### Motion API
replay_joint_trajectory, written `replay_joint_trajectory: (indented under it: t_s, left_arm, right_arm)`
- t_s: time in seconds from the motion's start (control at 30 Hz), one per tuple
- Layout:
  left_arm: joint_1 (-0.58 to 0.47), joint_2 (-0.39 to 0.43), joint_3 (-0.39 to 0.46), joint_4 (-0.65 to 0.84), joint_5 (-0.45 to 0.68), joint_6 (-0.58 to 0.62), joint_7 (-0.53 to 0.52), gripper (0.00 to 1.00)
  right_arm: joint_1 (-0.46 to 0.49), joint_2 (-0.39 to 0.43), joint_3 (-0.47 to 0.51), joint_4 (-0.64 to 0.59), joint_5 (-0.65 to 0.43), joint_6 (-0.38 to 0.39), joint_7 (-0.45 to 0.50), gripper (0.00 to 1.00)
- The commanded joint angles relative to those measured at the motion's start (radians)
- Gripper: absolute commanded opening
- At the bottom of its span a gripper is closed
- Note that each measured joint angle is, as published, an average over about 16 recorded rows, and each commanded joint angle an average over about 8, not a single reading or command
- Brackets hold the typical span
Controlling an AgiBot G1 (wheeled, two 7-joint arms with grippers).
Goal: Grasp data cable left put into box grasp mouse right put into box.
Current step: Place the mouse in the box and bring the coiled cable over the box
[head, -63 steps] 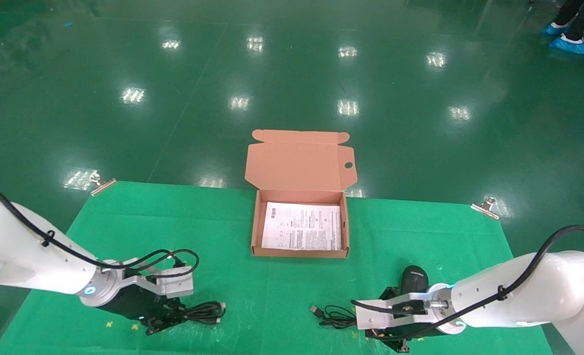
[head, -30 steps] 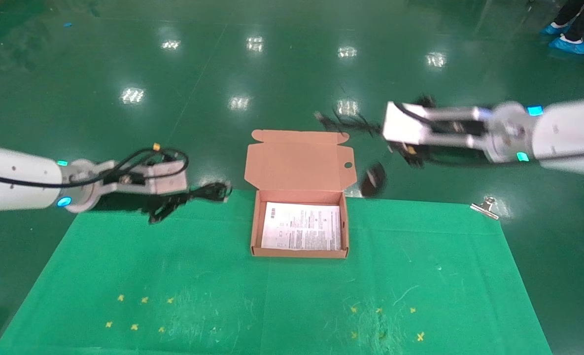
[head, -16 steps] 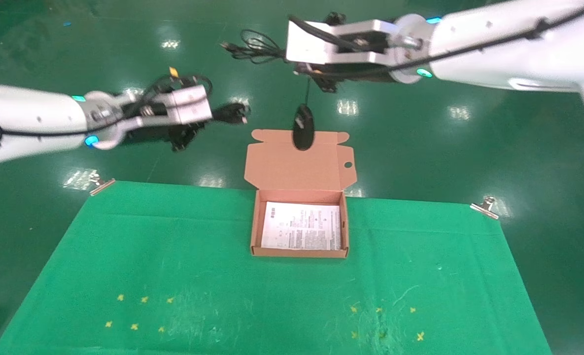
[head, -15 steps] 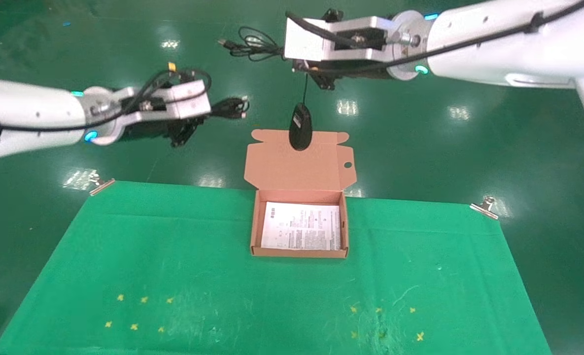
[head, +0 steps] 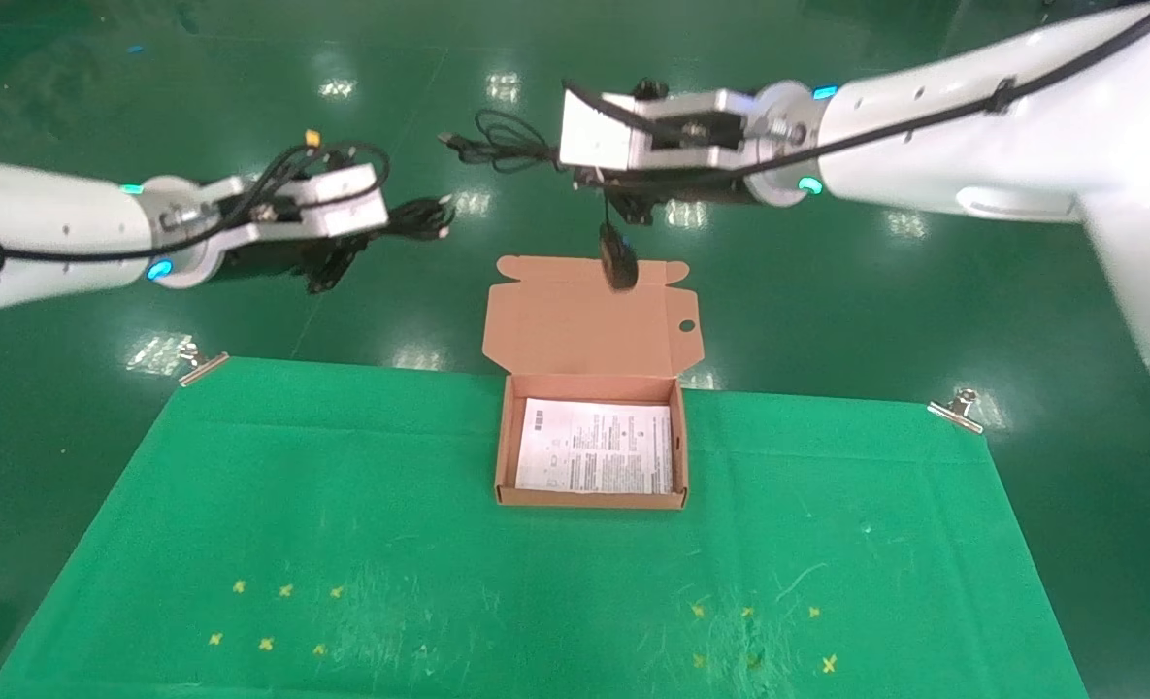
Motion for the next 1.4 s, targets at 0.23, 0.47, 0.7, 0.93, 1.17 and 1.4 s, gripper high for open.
replay_joint_trajectory:
  t_s: [0.23, 0.47, 0.7, 0.93, 1.17, 1.4]
  left_arm:
    - [0.019, -0.002, 0.019, 0.048, 0.074, 0.025, -0.069, 0.00]
    - [0.026, -0.004, 0.024, 0.035, 0.111, 0.038, -0.114, 0.00]
    - [0.031, -0.007, 0.024, 0.018, 0.123, 0.043, -0.131, 0.00]
    - [0.033, -0.009, 0.025, 0.010, 0.128, 0.045, -0.139, 0.00]
    - [0.033, -0.010, 0.025, 0.007, 0.130, 0.046, -0.143, 0.00]
    - [0.034, -0.010, 0.025, 0.006, 0.131, 0.046, -0.144, 0.00]
  right_arm:
    - [-0.064, -0.030, -0.032, -0.081, 0.024, 0.008, -0.023, 0.00]
    - [-0.142, -0.045, -0.098, -0.089, 0.108, 0.028, -0.020, 0.00]
    - [-0.187, -0.049, -0.174, -0.104, 0.227, 0.088, 0.010, 0.00]
    - [-0.221, -0.048, -0.244, -0.184, 0.328, 0.146, 0.062, 0.00]
    - [-0.236, -0.049, -0.310, -0.256, 0.385, 0.174, 0.106, 0.07]
    - [-0.241, -0.044, -0.360, -0.270, 0.406, 0.179, 0.123, 0.94]
